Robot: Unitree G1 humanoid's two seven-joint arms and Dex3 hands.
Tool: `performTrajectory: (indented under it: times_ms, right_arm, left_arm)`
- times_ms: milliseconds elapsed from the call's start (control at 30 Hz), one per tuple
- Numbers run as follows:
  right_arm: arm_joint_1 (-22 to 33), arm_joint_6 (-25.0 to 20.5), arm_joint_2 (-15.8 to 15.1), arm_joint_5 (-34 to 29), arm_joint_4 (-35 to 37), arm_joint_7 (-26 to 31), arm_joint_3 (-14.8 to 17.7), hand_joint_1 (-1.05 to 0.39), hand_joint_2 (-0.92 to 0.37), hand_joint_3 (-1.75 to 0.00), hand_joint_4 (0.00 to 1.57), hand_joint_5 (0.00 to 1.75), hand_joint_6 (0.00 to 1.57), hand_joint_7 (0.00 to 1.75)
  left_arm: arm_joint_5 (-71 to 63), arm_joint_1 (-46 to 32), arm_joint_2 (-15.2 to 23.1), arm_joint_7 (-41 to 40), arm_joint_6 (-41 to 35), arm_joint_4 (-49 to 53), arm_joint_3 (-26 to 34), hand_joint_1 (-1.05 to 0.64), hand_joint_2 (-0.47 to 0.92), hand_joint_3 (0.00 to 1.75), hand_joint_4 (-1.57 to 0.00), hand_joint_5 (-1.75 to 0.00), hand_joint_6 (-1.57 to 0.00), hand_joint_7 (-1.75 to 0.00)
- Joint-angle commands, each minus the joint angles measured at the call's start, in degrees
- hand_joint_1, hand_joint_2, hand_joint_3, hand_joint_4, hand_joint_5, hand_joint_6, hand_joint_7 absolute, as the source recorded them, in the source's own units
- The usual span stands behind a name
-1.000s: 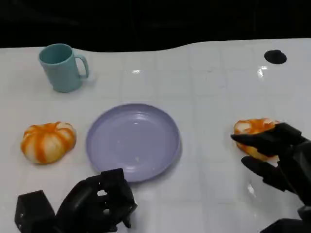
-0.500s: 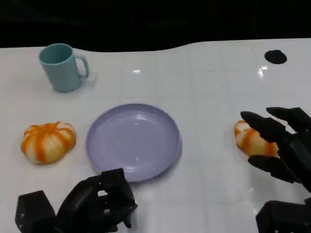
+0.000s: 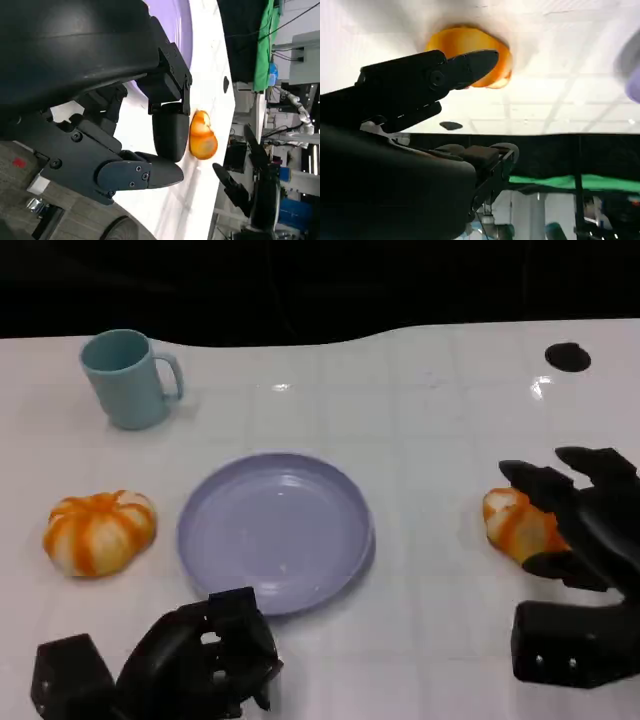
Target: Grasp the bread from the table and place it into the plate.
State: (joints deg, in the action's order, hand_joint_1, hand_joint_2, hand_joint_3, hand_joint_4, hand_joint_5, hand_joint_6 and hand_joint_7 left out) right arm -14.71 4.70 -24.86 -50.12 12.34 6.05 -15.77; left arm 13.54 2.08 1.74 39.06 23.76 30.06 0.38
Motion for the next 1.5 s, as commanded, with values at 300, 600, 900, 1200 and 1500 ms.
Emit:
performTrajectory:
  times_ms: [300, 600, 900, 1200, 1500]
  right_arm:
    - [-7.46, -1.78, 0.62, 1.14, 10.23, -2.06, -3.82, -0.53, -0.83, 0.0, 0.14, 0.3, 0.39, 0.01]
    - [-10.46, -2.26, 2.37, 3.67, 18.07, -3.21, -5.51, -0.47, -0.85, -0.01, 0.2, 0.2, 0.38, 0.0]
    - [-12.48, -0.17, 4.19, 6.64, 25.35, 0.97, -5.12, -0.27, -0.91, -0.01, 0.66, 0.2, 0.75, 0.08]
    - [-13.53, 14.02, 3.8, 8.57, 32.55, 18.28, -4.25, -0.1, -0.66, -0.73, 0.84, 1.73, 0.82, 1.37]
    - [-12.86, 17.08, 3.99, 9.08, 29.16, 23.22, -3.4, -0.1, -0.45, -1.12, 0.91, 1.75, 0.83, 1.46]
  left_arm:
    - [-0.48, -1.22, 0.93, -1.14, -0.43, -1.84, -0.05, -0.55, 0.71, 0.54, -0.8, -1.75, -0.77, -1.4]
    - [0.01, -1.38, 0.83, -0.79, -0.06, -1.86, -0.13, -0.55, 0.71, 0.57, -0.8, -1.75, -0.76, -1.41]
    - [0.43, -1.55, 0.66, -0.97, -1.02, -2.34, -0.11, -0.54, 0.68, 0.59, -0.82, -1.75, -0.77, -1.4]
    - [0.3, -1.52, 0.6, -1.13, -1.07, -2.51, -0.33, -0.53, 0.68, 0.6, -0.82, -1.75, -0.78, -1.39]
    - [-0.68, -2.71, 0.37, -2.56, -1.52, -4.02, -1.15, -0.52, 0.68, 0.62, -0.8, -1.75, -0.77, -1.4]
